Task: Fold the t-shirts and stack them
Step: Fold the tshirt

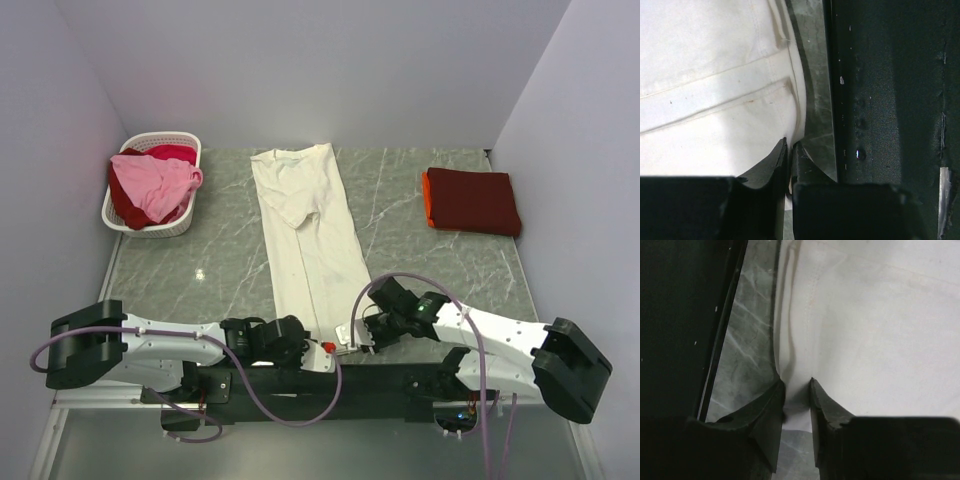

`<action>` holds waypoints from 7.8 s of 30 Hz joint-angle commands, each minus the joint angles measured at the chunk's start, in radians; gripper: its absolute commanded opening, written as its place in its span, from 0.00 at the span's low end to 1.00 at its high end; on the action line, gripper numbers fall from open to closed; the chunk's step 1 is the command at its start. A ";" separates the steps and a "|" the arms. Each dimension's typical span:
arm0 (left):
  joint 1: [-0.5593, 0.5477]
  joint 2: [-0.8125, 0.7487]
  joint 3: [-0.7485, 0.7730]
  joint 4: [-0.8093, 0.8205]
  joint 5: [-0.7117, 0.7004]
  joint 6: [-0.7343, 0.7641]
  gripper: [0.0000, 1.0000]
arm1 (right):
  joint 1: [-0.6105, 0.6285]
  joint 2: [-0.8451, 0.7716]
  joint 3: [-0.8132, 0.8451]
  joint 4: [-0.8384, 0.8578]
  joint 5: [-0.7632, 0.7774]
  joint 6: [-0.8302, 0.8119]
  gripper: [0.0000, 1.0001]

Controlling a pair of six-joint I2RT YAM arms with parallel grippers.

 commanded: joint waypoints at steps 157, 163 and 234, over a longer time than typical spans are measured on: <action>0.336 -0.110 0.201 -0.188 0.274 0.162 0.01 | -0.323 0.109 0.465 -0.388 0.018 0.044 0.00; 0.601 -0.061 0.272 -0.108 0.363 0.239 0.01 | -0.406 0.352 0.735 -0.363 0.038 0.076 0.00; 1.031 0.557 0.771 0.053 0.452 -0.902 0.57 | -0.640 1.210 1.455 -0.185 -0.120 1.033 0.85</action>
